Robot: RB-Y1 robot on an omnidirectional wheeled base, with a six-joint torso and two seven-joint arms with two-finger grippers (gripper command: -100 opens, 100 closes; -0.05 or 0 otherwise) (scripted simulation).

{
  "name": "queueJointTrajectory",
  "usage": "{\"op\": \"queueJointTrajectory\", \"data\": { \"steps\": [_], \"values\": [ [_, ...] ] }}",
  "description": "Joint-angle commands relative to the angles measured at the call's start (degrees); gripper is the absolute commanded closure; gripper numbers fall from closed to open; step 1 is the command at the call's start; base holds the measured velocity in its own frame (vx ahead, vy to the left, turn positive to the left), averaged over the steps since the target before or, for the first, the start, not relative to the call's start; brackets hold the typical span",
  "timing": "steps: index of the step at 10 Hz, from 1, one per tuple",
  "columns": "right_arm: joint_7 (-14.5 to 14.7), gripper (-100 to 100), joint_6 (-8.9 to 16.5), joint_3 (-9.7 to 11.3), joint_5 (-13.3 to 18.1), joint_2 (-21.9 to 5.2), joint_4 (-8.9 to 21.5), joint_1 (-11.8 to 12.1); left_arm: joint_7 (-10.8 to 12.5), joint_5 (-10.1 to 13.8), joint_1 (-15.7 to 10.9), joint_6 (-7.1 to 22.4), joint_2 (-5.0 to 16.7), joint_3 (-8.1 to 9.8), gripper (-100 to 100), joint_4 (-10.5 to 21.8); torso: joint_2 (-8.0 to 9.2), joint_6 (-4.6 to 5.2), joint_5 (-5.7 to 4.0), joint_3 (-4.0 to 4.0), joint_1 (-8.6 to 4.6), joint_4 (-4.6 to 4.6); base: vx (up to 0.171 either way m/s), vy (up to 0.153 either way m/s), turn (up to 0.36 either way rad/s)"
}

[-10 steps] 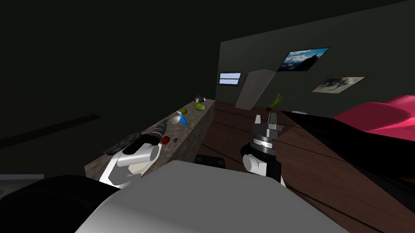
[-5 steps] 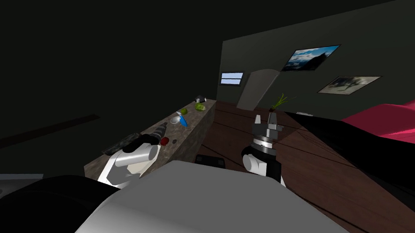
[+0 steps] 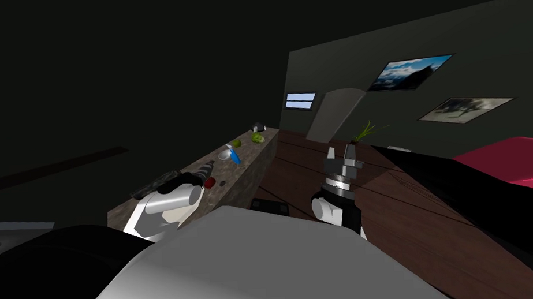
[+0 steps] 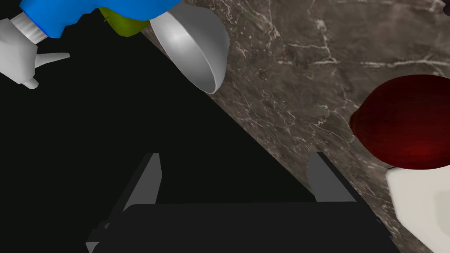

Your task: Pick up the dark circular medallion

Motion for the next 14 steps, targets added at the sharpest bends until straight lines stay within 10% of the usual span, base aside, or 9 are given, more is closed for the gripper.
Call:
{"op": "queueJointTrajectory", "data": {
  "steps": [1, 14],
  "values": [
    [0.00, 0, 0.00, 0.00, 0.00, 0.00, 0.00, 0.00, -0.73, 0.84, -0.47, 2.86, -0.13, 0.88, -100, 0.45, 0.00, 0.00, 0.00, 0.00, 0.00, 0.00, 0.057, -0.012, 0.108],
    [0.00, 0, 0.00, 0.00, 0.00, 0.00, 0.00, 0.00, -3.15, 4.22, -2.15, 21.45, -0.49, 3.95, -100, 2.22, -0.10, 0.01, -0.01, -0.06, -0.05, -0.02, 0.055, -0.026, 0.062]
  ]
}}
